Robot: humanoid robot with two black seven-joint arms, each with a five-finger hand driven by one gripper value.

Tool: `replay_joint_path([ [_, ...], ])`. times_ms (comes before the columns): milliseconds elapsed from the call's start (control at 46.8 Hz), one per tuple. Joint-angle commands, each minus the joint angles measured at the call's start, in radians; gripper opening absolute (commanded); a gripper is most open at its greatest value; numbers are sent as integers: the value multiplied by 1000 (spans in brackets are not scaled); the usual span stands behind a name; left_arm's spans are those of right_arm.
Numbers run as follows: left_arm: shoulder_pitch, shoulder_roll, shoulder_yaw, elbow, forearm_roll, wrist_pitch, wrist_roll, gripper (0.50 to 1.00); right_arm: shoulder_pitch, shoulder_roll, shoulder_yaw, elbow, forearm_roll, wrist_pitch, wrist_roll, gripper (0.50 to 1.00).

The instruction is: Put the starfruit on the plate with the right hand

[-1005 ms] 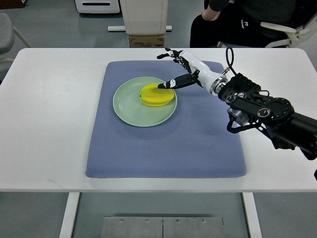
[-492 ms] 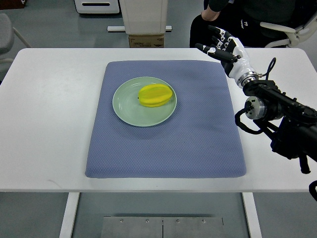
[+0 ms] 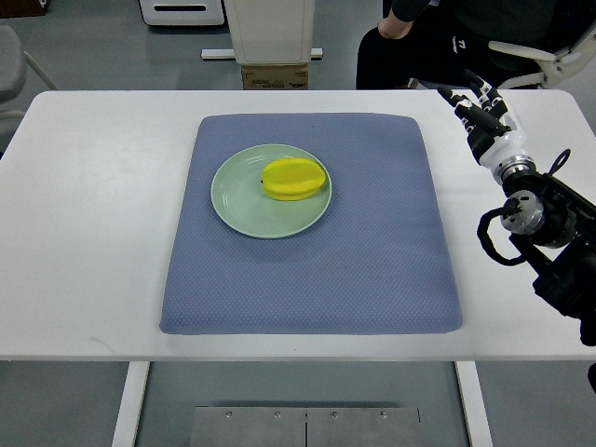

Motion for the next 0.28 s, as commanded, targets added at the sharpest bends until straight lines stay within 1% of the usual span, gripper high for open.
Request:
replay_joint_path([
  [0, 1, 0, 0, 0, 0, 0, 0, 1000, -27, 4, -2, 0, 0, 18, 1, 1000],
  [128, -1, 0, 0, 0, 0, 0, 0, 1000, -59, 7, -2, 0, 0, 33, 4, 1000],
  [257, 1, 0, 0, 0, 0, 0, 0, 1000, -57, 5, -3, 2, 0, 39, 4, 1000],
])
